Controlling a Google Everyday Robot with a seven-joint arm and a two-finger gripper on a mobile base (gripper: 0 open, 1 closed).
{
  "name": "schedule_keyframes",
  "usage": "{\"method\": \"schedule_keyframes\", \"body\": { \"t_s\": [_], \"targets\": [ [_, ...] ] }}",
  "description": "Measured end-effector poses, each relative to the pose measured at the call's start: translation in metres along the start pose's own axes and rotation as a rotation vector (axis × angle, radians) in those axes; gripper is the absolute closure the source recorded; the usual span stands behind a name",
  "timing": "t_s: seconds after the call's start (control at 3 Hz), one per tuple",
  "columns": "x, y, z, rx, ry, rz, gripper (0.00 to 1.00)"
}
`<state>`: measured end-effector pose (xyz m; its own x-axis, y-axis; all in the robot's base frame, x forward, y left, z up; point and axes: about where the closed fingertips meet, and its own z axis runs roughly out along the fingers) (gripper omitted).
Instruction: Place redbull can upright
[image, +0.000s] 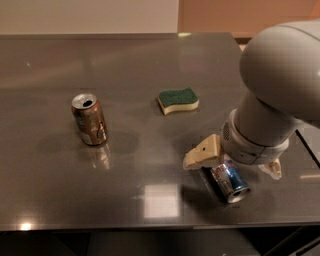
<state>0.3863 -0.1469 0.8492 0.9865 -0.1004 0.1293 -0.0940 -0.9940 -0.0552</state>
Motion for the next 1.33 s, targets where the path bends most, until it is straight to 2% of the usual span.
{"method": "schedule_keyframes", "body": {
  "t_s": [1.0,1.33],
  "targets": [
    [-0.0075,0.0075,0.012,-0.049,-0.027,-0.095,0.0],
    [-0.0095,0.0092,0.0131,-0.059,-0.041,-0.114,0.17]
  ]
}}
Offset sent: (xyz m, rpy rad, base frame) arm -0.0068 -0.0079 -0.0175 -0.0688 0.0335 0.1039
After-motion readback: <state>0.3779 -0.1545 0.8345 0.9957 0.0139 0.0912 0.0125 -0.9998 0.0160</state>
